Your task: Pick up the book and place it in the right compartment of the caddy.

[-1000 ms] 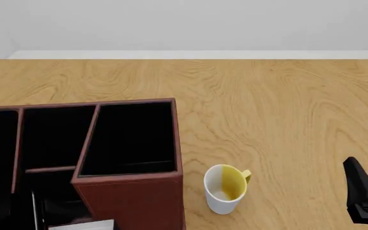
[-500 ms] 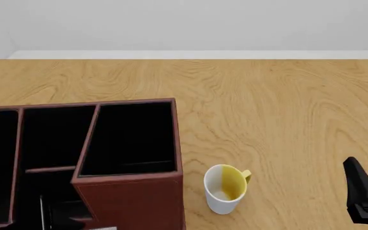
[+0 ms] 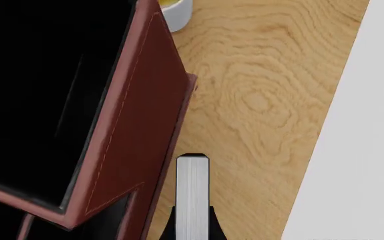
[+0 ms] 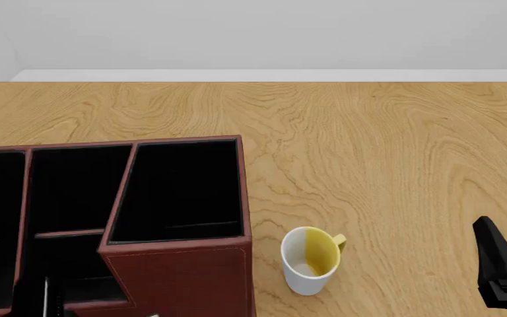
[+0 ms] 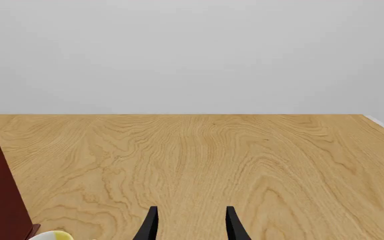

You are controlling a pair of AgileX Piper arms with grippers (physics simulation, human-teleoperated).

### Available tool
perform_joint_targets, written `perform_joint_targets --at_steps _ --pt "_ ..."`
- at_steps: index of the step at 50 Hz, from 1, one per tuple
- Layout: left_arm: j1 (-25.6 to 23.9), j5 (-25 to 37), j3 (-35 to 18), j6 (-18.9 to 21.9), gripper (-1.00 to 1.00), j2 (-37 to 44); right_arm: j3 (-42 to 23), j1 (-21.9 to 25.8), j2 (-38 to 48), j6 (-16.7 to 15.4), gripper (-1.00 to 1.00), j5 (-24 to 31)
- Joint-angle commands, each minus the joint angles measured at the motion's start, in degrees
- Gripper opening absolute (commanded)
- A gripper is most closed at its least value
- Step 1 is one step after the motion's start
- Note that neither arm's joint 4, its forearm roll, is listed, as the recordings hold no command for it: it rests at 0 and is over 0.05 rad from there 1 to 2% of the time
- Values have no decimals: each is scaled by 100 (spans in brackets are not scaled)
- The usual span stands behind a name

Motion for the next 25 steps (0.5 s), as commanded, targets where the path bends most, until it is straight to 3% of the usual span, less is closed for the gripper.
perform_joint_targets --at_steps 1,25 --pt "-21 382 -445 235 -100 -230 0 -1 0 0 100 0" --pt "-276 1072 -1473 294 -100 -227 0 -2 0 0 100 0"
